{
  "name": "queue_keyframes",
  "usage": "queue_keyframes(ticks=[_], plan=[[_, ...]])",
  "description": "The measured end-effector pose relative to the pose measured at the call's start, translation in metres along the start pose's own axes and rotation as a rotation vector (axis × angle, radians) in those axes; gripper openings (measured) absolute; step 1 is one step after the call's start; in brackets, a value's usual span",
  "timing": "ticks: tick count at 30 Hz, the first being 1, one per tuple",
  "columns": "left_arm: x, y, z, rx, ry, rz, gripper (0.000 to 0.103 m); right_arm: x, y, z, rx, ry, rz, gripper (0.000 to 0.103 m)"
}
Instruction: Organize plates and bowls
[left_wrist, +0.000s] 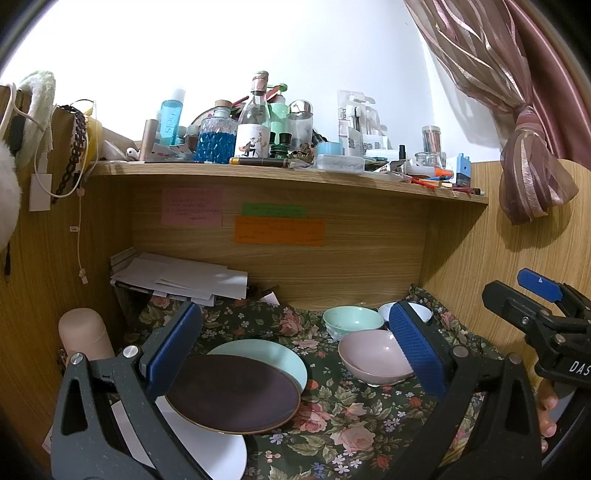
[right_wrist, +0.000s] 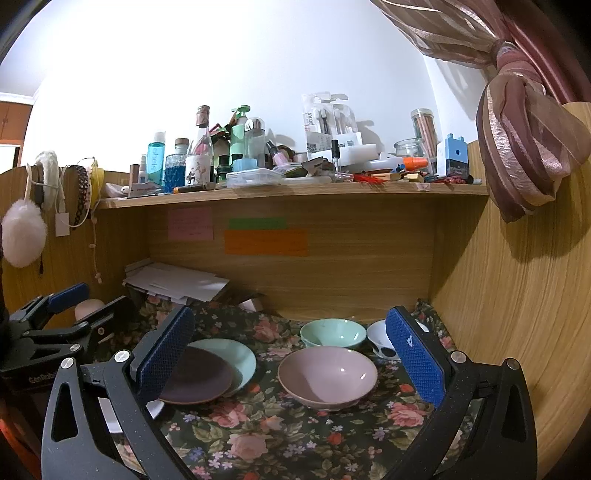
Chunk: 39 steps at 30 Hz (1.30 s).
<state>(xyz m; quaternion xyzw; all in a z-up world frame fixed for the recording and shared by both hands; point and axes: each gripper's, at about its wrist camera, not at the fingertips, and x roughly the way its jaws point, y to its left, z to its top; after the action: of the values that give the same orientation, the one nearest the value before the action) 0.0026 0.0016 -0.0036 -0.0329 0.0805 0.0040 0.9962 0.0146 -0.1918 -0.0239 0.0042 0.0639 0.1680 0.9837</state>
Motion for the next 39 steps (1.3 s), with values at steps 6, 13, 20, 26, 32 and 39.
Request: queue_keyframes(ticks=[6,13,20,26,32,39], plan=[[0.000,0.000,0.000,0.001,0.001,0.000,0.103,0.000,0.000,0.000,0.000,0.000,0.000,0.103],[0.000,0.002,0.000,0.004,0.002,0.001,0.103,0.001,0.000,0.000,0.004,0.004,0.000,0.103],[0.001,0.002,0.000,0.004,0.002,0.001,0.103,0.002,0.001,-0.001,0.005,0.005,0.002,0.103],[0.002,0.004,-0.001,-0.001,0.005,0.000,0.103,0.004,0.002,-0.002,0.001,0.009,0.010,0.103],[0.008,0.006,-0.002,-0.005,0.009,0.006,0.103,0.009,0.005,-0.003,0.002,0.017,0.016,0.103],[0.023,0.014,-0.008,0.015,0.052,0.017,0.103,0.032,0.005,-0.011,0.022,0.081,0.057,0.103]])
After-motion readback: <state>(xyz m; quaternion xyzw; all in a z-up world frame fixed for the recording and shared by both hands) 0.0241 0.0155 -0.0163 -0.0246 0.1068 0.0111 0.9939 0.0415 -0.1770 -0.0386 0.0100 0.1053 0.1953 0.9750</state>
